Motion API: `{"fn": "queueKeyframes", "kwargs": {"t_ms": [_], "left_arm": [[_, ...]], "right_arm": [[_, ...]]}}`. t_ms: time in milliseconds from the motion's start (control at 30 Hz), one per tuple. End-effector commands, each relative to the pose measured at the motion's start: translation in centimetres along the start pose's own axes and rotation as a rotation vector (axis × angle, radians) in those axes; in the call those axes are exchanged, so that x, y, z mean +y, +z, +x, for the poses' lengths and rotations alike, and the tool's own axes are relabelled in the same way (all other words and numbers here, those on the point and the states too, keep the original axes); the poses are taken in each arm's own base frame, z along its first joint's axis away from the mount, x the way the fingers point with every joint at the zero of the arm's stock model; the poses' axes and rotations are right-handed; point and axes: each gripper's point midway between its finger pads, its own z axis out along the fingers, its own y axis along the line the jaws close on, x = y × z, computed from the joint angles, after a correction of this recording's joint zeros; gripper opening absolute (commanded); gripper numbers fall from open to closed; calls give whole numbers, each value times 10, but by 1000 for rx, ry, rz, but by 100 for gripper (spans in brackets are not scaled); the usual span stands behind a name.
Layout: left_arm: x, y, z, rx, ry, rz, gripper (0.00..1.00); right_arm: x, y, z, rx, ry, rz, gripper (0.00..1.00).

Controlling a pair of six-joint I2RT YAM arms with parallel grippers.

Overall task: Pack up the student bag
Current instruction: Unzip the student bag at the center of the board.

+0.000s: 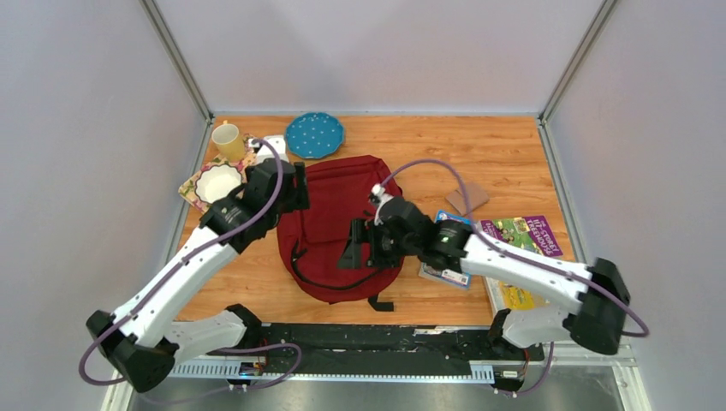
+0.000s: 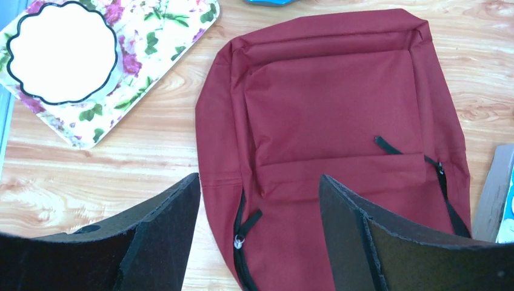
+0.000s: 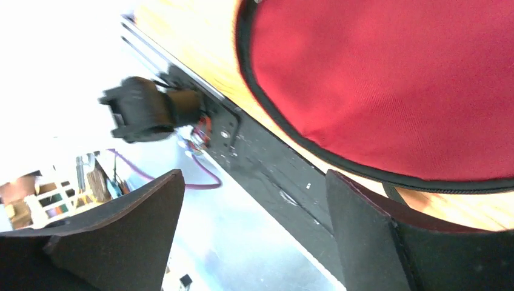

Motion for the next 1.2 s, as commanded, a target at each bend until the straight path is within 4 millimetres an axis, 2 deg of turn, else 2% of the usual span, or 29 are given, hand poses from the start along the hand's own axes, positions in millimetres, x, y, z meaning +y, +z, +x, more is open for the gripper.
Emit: {"fn": "queueKeyframes", "kwargs": {"t_ms": [0,33,100,133,167,200,233,267,300,367,400,433,500,533,633,733,833,1000,1167], "left_arm": [[-9,6,9,141,65,-7,79],[-10,8,20,171,83,5,79],[-14,7,38,205,66,54,79],[-11,11,67,258,79,70,79],[-20,7,62,190,51,152,79],[-28,5,72,181,38,222,78],[-21,12,101,204,43,231,79],[-25,5,94,150,-23,268,79],[-26,0,99,168,-39,292,79],[-26,-9,110,212,-34,321,79],[-26,-11,118,237,-28,336,79],[-21,-8,134,269,-21,323,79],[-20,-6,142,275,-32,322,79],[-21,-5,148,291,-37,327,79],[-30,-8,142,303,-11,373,79],[-26,-13,142,341,26,353,79],[-23,-16,150,365,17,351,79],[-23,-20,164,391,-42,361,79],[-26,-28,166,406,-86,389,80]], "right_arm": [[-7,-81,-32,-188,-82,178,92],[-23,-91,-37,-226,-75,249,93],[-37,-109,-41,-284,-58,293,94],[-61,-112,-41,-317,-47,368,94],[-71,-117,-43,-348,-42,395,94],[-77,-132,-46,-415,-38,390,95],[-97,-135,-50,-486,-19,449,95],[-104,-142,-51,-527,5,452,95],[-110,-157,-58,-588,63,437,95],[-124,-159,-50,-584,162,421,95],[-132,-163,-53,-603,209,422,95],[-129,-162,-49,-578,224,381,95],[-143,-163,-47,-571,254,407,95],[-144,-162,-45,-556,257,401,96],[-152,-158,-35,-512,266,409,96],[-155,-150,-25,-480,279,389,96],[-156,-152,-20,-482,290,375,96],[-150,-158,-16,-465,243,355,96],[-135,-156,-12,-419,225,288,96]]}}
